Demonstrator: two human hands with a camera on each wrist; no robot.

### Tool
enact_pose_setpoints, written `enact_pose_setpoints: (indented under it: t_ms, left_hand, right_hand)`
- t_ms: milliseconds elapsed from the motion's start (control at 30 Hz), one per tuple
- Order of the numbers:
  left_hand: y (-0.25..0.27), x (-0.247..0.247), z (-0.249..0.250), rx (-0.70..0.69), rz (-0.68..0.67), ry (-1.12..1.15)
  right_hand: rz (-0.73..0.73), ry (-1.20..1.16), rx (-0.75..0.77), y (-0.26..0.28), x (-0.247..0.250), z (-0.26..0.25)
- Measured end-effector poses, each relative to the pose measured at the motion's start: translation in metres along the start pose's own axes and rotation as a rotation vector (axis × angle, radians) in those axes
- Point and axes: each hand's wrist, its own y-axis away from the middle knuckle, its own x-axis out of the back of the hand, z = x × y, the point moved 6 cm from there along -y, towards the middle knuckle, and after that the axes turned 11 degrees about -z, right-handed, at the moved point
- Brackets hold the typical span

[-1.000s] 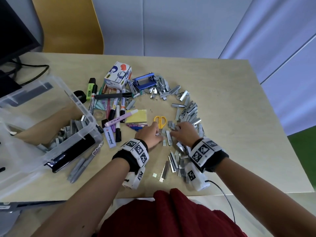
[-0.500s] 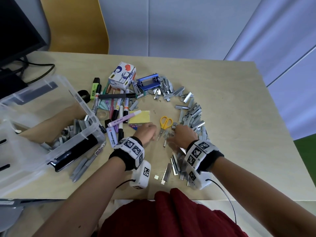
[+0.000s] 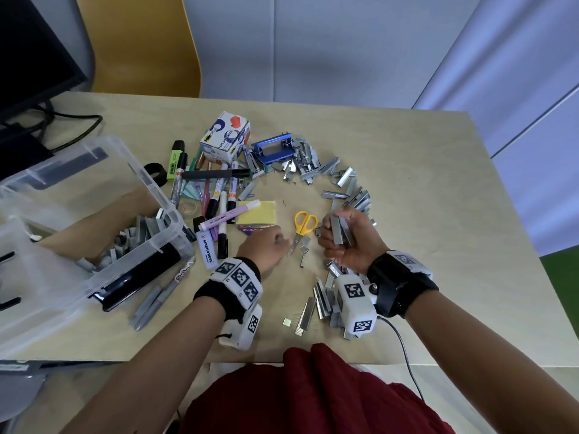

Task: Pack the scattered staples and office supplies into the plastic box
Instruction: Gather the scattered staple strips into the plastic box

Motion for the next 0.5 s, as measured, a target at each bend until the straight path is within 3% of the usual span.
enact_pose_setpoints:
  t_ms: [133,300,400,500]
  left_hand:
    - [0.001,-0.023,0.023,-0.047,-0.132,-0.307]
    - [-0.003,-0.033,0.025,-0.01,-0.182,-0.426]
    - [-0.004,-0.027,0.022,-0.015,-0.164,-0.037]
    - [-0.005,-0.024,0.016,0.062,-0.201,0.686]
  right_hand:
    - [0.124,-0.002,-0.014,0.008,0.01,0.002]
    - [0.197,0.007,-0.049,0.02,0.018,0.003]
    - [0.246,0.091,-0.06,0.025,0.026,0.003]
    - [0.264,0.082,-0.04,0.027,0.031,0.005]
